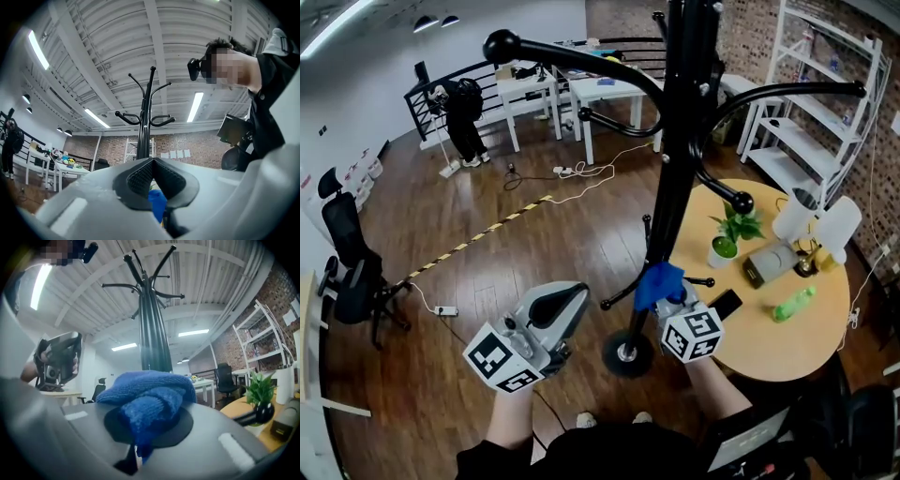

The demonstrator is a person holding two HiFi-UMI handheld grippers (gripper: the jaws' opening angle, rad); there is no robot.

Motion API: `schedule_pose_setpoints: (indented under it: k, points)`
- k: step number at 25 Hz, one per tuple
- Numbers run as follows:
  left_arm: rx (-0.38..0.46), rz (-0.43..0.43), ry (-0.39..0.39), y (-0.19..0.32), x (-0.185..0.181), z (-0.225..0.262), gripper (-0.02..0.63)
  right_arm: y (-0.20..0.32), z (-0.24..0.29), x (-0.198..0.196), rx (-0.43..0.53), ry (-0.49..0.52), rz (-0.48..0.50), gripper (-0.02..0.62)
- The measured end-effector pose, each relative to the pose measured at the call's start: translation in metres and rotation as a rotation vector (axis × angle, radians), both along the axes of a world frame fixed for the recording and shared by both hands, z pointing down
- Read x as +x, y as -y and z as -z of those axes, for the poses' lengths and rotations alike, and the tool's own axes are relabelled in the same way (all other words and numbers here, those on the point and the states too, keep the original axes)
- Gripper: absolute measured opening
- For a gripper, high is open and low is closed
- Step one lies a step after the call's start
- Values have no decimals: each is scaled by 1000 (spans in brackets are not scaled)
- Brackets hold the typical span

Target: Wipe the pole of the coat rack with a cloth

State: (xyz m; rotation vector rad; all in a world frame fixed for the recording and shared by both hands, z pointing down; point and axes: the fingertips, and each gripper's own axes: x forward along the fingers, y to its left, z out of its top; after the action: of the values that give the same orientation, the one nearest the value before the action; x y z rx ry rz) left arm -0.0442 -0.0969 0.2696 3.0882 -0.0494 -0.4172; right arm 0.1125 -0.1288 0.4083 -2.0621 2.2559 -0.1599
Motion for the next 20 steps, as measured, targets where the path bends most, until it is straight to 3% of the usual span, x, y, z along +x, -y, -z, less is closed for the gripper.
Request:
schedule_pose_setpoints:
  k: [7,10,13,20]
  points:
    - [-9,3,13,-1,-2,-4,-8,4,-60,-4,-156,62,3,23]
    - [-7,5,3,-1,-2,-1,-8,4,-57,-2,-172,107,2,23]
    - [5,19,-6,1,-3,4,-8,-1,-5,2,-52,142,6,23]
    - [68,43,-32,10,2,20,-8,-7,158,2,243,76,57,23]
